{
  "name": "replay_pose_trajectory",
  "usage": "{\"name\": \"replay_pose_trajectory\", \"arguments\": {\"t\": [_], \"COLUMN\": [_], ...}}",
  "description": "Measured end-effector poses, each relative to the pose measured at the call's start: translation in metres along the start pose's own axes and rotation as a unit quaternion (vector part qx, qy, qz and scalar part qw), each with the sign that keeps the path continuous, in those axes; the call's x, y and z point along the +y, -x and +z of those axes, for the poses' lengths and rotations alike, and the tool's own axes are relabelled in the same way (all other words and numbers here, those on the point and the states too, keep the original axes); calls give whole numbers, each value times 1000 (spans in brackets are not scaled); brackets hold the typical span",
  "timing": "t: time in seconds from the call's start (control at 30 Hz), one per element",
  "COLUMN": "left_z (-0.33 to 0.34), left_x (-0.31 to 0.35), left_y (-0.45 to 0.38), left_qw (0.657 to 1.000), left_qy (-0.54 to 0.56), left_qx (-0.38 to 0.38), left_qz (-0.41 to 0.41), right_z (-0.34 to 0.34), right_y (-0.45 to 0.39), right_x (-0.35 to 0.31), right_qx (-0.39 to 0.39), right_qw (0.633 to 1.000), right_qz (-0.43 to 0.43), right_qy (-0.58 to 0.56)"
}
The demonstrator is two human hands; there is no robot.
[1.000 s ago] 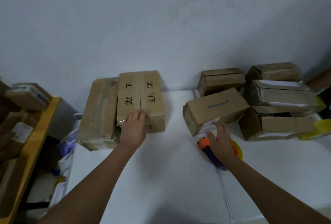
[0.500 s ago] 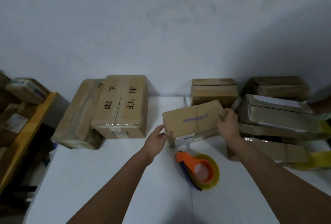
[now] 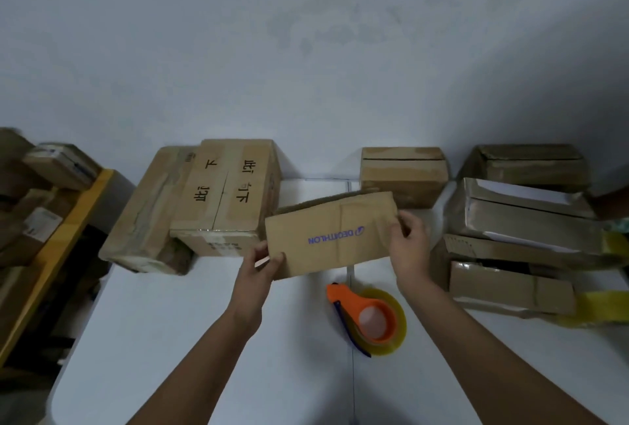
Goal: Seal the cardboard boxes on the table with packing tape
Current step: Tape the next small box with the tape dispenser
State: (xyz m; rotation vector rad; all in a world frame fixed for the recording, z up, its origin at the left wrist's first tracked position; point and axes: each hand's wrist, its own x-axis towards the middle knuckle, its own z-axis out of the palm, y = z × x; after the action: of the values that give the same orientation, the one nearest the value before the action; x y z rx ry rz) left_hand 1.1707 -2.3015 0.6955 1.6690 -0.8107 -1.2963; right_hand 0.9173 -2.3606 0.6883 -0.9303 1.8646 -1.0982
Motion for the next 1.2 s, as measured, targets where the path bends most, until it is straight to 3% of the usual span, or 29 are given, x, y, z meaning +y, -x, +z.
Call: {"name": "replay_pose_trajectory", "arguments": {"t": [0.17, 0.33, 0.5, 0.57, 0.67, 0.83, 0.93, 1.03, 1.1, 1.2], "left_z": [-34, -72, -118, -137, -167, -201, -210, -213, -212, -211], "left_x": [-11, -29, -50, -60, -74, -87, -96, -101, -103, -105], "left_y": [19, 43, 59, 59, 59, 55, 49, 34, 26, 25], "left_qw": [999, 999, 997, 997, 990, 967, 918, 792, 729, 710], "left_qy": [27, 37, 51, 17, -124, -248, -362, -547, -602, -620], "left_qx": [28, 28, 48, 39, 42, 6, -6, -44, -105, -111], "left_qz": [-7, 14, -44, -64, -59, 47, 163, 269, 308, 316], "right_z": [8, 28, 47, 61, 84, 122, 132, 135, 134, 121], "right_y": [51, 109, 159, 181, 210, 211, 212, 210, 208, 206], "right_x": [-7, 20, 28, 35, 51, 75, 80, 88, 91, 87], "right_qx": [2, 21, 55, 40, 24, 8, 3, -2, -10, -10], "right_qw": [999, 998, 996, 998, 999, 995, 985, 983, 983, 989], "right_qz": [-24, 2, 32, 7, -20, 75, 85, 79, 68, 60], "right_qy": [22, -59, -70, -54, -31, 63, 152, 166, 173, 135]}}
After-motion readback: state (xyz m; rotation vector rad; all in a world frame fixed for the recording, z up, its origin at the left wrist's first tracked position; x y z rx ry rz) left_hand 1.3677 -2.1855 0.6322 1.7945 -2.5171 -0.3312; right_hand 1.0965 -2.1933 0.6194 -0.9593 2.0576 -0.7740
